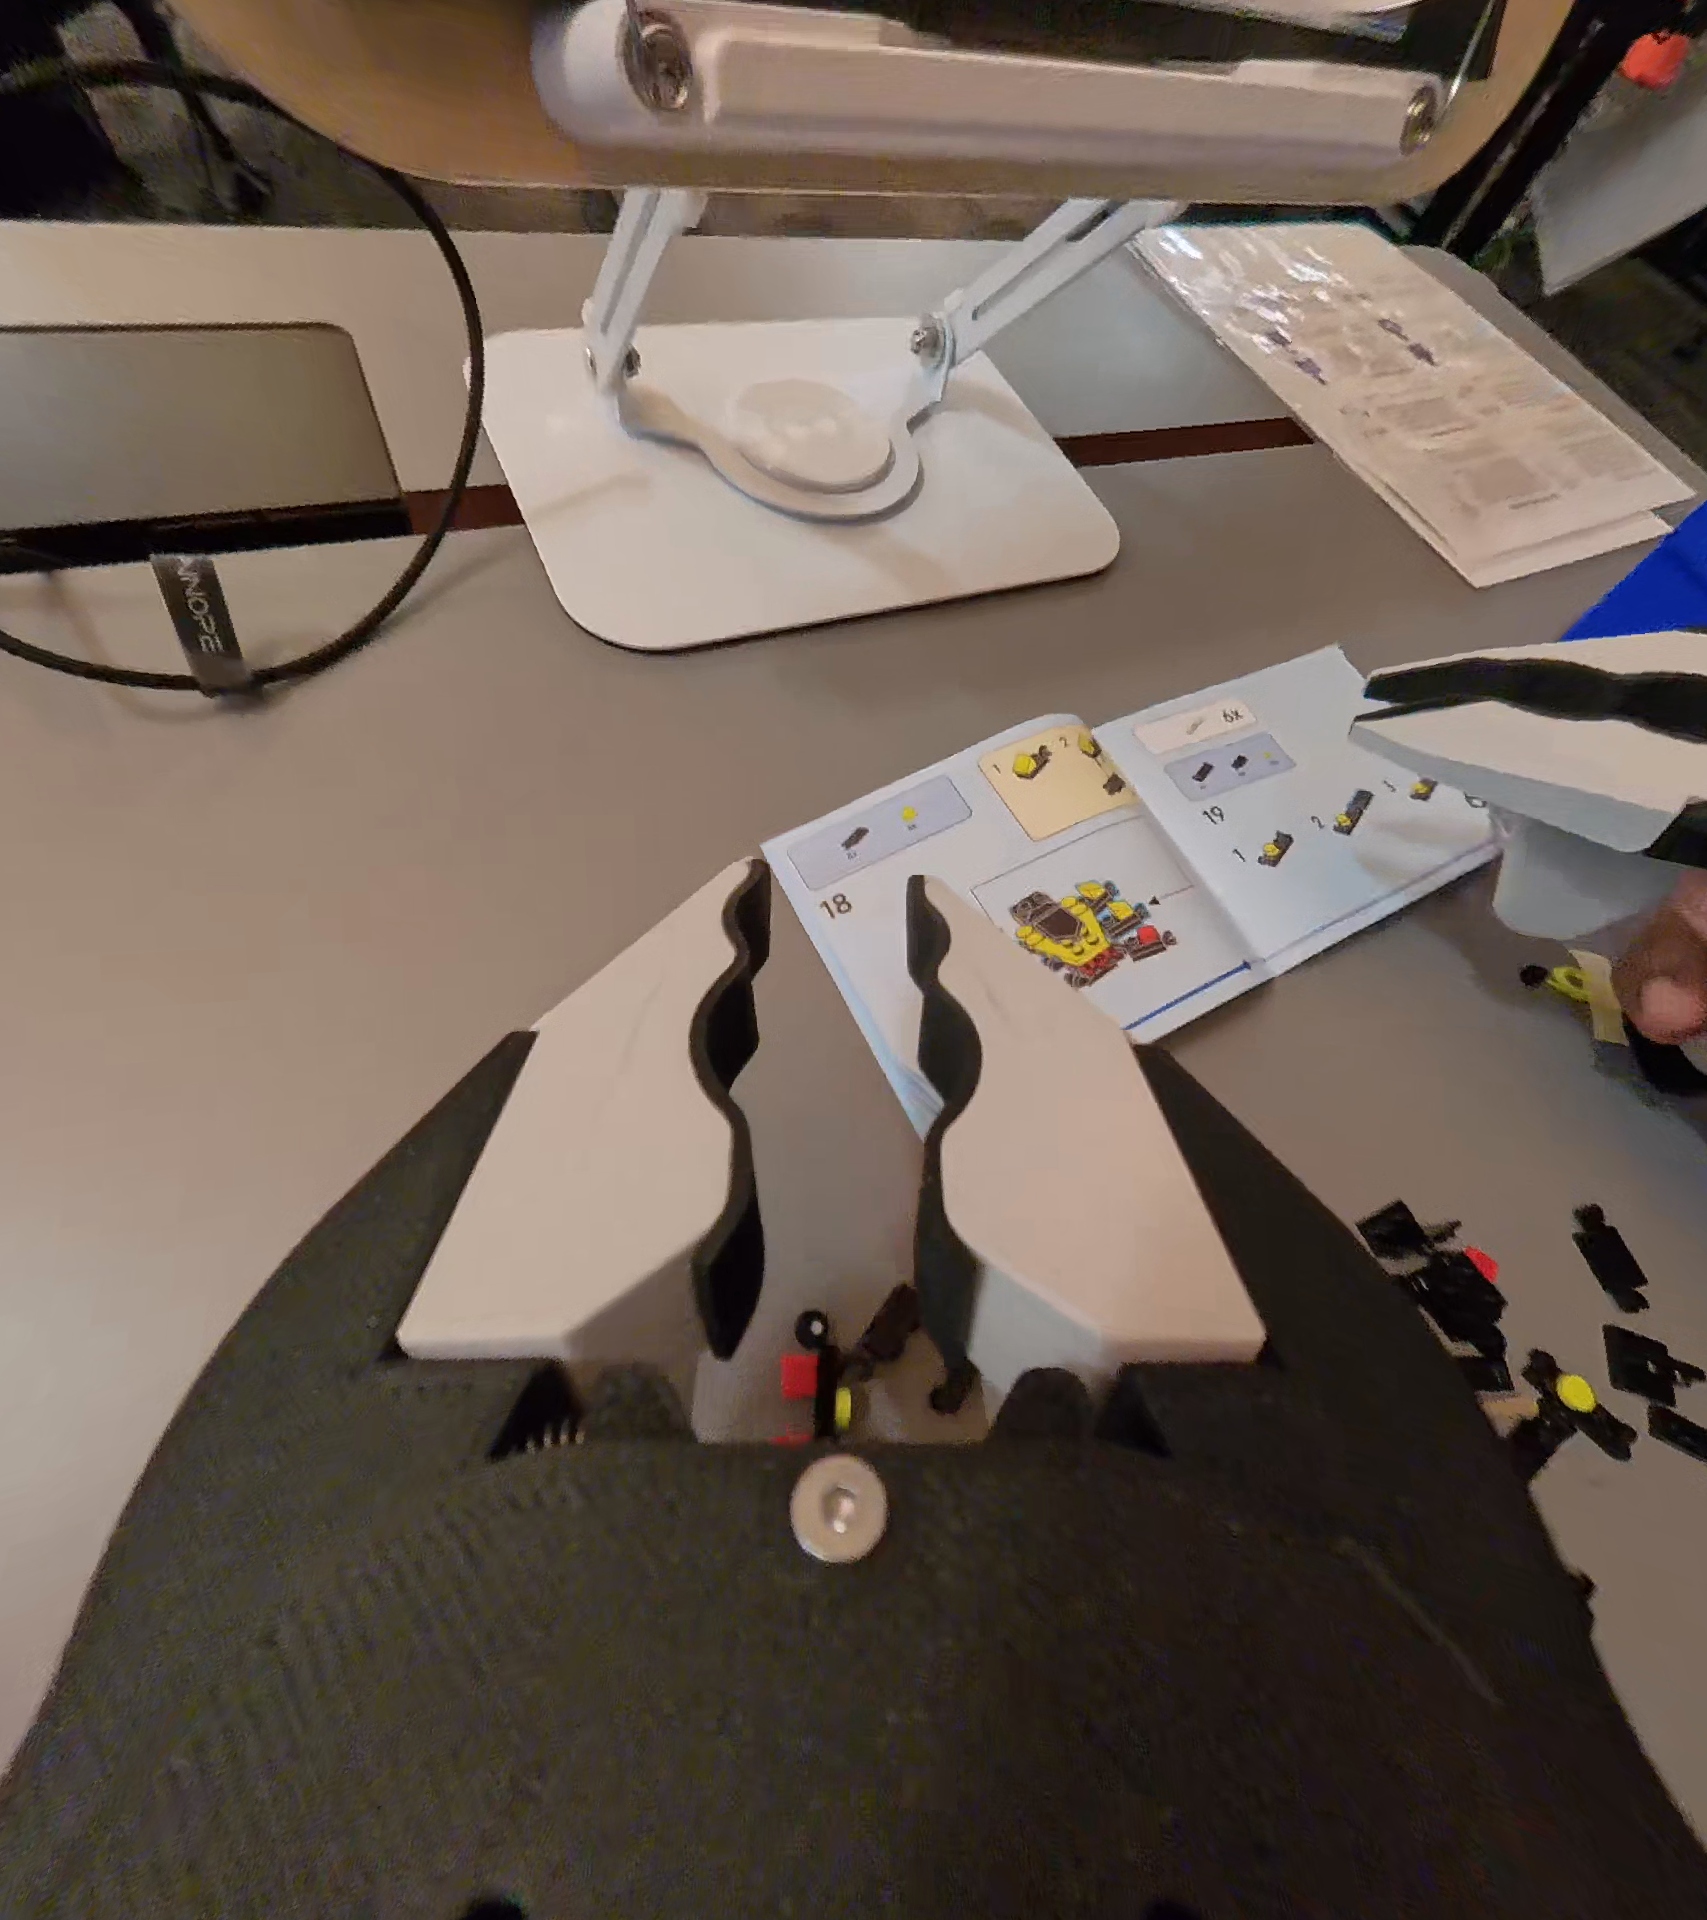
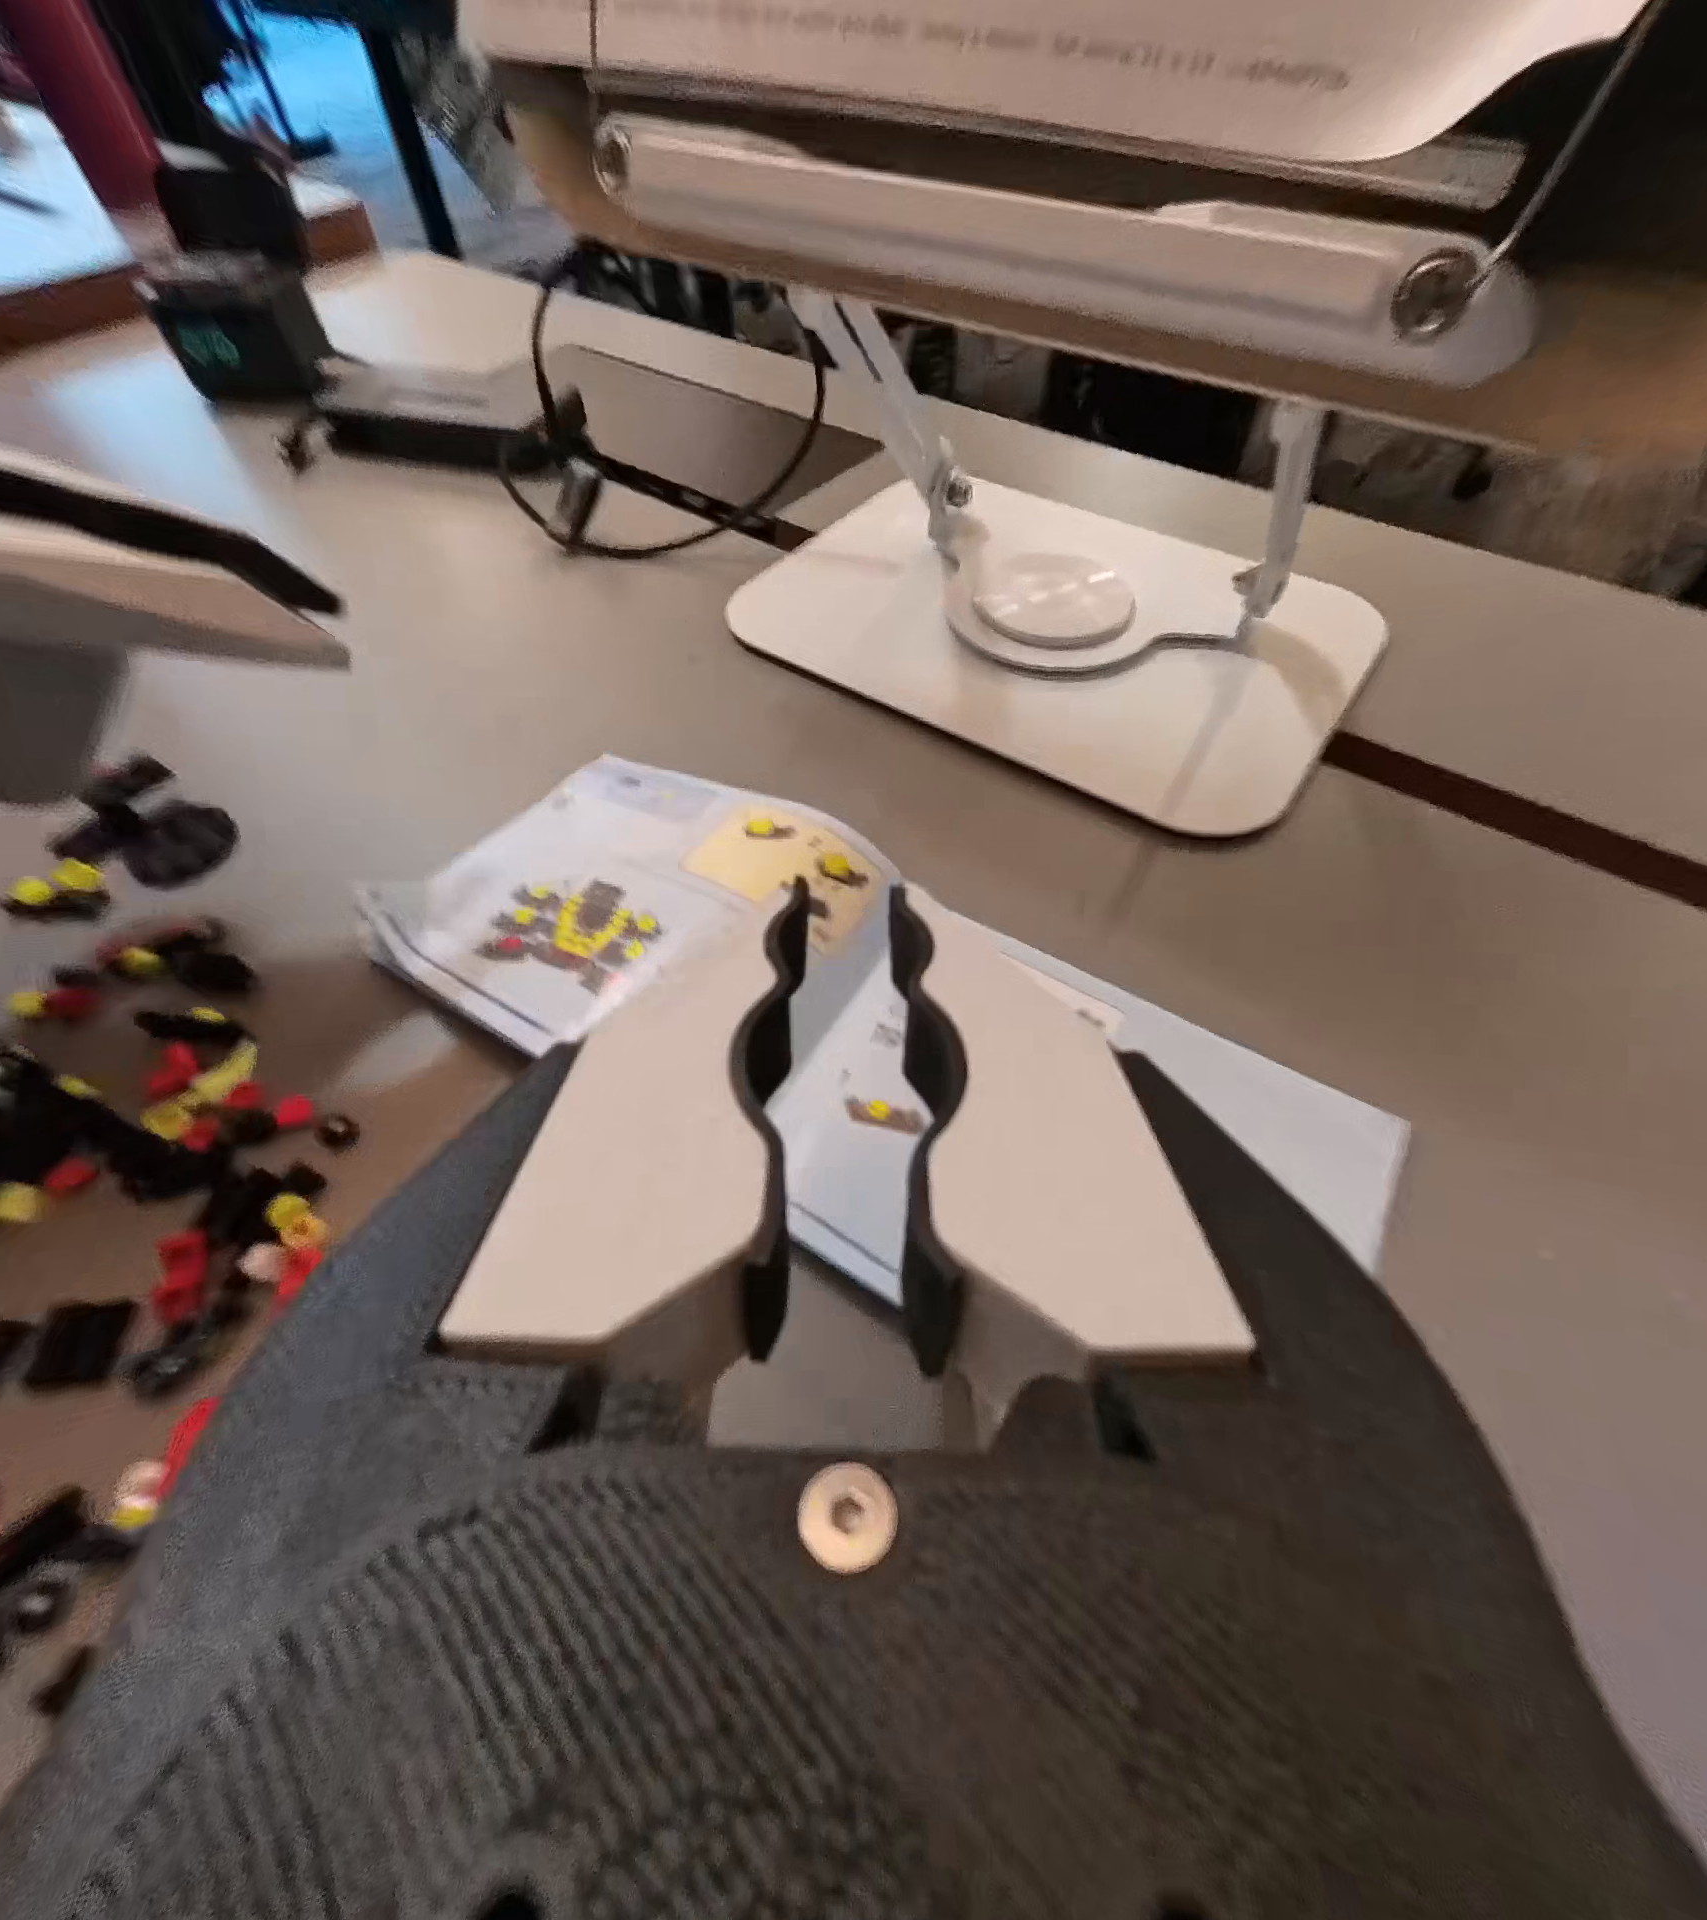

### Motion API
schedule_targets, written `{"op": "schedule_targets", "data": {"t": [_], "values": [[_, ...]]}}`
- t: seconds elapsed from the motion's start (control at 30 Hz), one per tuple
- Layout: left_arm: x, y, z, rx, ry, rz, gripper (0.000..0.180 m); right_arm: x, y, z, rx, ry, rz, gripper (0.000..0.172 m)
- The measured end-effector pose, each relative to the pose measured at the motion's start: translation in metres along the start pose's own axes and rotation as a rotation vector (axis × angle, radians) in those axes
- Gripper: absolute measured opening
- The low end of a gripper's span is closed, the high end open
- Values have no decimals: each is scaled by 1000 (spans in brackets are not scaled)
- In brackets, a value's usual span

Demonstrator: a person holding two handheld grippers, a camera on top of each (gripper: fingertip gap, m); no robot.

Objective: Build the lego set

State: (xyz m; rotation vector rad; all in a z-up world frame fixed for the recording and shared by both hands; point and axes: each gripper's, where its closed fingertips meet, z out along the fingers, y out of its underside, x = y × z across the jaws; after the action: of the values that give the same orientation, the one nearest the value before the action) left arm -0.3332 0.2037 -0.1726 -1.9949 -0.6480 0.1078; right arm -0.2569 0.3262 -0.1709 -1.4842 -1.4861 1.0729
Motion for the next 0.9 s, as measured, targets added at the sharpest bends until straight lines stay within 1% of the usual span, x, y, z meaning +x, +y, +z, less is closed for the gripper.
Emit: {"op": "schedule_targets", "data": {"t": [0.1,0.17,0.2,0.27,0.3,0.37,0.4,0.43,0.5,0.63,0.7,0.8,0.9], "values": [[11,-10,3,-25,29,8,26,-11,-21,5,-22,-92,60,22],[17,-31,-6,-8,29,34,26,-10,-30,-2,-61,-98,23,28],[21,-45,-13,15,31,51,26,-6,-29,-9,-88,-79,-10,31],[33,-69,-27,44,53,95,28,4,-15,-28,-143,-32,-71,36],[37,-76,-33,41,59,126,29,8,-3,-40,-170,-9,-90,39],[38,-84,-41,29,46,166,29,9,24,-65,-207,9,-86,45],[43,-83,-45,20,67,175,30,7,37,-78,-213,7,-71,44],[49,-76,-48,4,95,192,30,6,49,-89,-216,11,-58,43],[54,-52,-55,-24,110,221,29,5,72,-110,-237,24,-37,43],[63,18,-86,-82,123,230,34,-10,106,-141,-300,2,14,46],[63,44,-110,-62,100,239,34,-15,117,-152,-324,20,-29,47],[48,64,-141,11,-5,284,30,-18,127,-153,-336,47,-98,47],[39,77,-154,12,-53,300,28,-17,127,-145,-343,83,-139,46]]}}
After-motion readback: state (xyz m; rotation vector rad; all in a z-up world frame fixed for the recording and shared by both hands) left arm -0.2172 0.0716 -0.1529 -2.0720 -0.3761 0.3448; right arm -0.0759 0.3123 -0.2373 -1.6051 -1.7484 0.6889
